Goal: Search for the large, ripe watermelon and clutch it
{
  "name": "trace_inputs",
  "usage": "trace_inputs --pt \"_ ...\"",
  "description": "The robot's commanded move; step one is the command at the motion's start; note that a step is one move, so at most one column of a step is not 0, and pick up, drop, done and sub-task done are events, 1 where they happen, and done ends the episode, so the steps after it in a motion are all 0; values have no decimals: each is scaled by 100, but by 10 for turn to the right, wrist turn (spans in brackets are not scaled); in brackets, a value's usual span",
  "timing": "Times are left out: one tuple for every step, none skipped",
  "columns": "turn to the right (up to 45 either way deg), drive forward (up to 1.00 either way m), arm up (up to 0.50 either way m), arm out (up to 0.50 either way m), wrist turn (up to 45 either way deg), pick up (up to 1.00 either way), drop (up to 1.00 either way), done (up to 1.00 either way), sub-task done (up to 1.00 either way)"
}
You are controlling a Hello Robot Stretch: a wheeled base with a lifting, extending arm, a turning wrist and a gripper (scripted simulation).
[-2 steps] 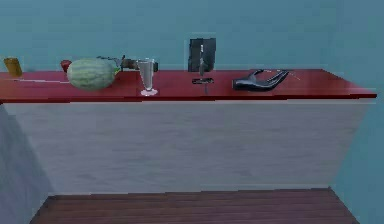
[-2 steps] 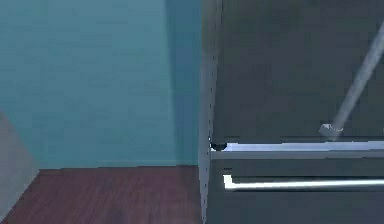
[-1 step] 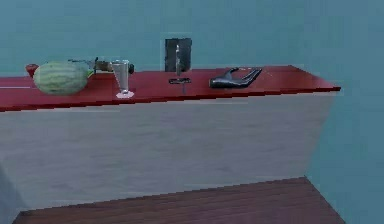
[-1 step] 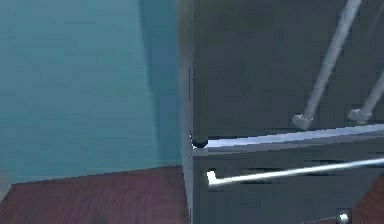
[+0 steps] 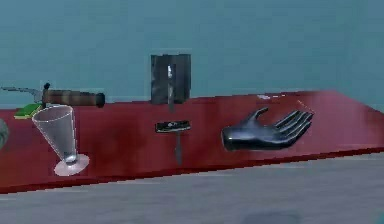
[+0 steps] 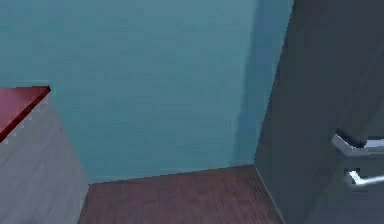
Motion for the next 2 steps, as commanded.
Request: trace_inputs --pt "-450 0 0 0 0 0 0 0 0" --pt "-450 0 0 0 0 0 0 0 0"
